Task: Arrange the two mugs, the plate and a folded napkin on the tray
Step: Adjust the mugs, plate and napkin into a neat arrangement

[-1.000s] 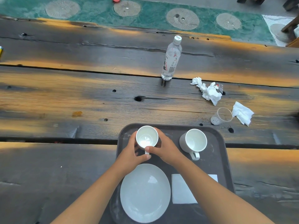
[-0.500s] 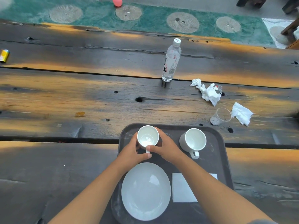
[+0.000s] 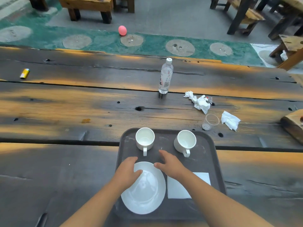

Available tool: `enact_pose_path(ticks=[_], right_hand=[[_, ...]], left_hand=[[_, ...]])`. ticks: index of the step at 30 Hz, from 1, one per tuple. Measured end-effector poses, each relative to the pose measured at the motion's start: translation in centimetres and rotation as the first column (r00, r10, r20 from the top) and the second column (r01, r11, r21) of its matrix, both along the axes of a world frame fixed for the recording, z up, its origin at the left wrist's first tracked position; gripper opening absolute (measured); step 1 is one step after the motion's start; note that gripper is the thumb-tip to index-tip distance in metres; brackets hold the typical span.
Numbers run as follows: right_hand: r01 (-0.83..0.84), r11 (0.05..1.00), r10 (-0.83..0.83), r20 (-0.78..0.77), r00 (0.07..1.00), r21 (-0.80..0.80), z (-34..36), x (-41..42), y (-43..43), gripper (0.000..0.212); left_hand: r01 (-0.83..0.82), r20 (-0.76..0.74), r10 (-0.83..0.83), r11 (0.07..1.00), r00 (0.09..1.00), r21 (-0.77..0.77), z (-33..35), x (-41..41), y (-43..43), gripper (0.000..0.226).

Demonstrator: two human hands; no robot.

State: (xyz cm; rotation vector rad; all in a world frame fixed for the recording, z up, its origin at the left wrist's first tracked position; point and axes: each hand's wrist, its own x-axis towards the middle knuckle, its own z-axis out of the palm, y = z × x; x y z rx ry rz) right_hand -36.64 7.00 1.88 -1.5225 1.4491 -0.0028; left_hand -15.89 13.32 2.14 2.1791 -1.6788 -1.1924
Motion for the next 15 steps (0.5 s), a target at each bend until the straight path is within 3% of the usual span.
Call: enact_pose_path(ticks=[4, 15], right_hand=[[-0.055, 0.995, 0.047, -0.1, 0.994, -0.081, 0.5, -2.3, 1.8, 0.066], [-0.079, 0.99, 0.059, -0.167, 0.984, -0.119, 1.5, -10.1, 2.6, 0.05]], left_hand=[[0.099, 0.068, -0.095, 0.993, 0.993, -0.063, 0.7, -1.9, 1.4, 0.05], [0.251, 0.174, -0.235, 0.965, 0.956, -0.077, 1.7, -9.2, -0.2, 0.049]])
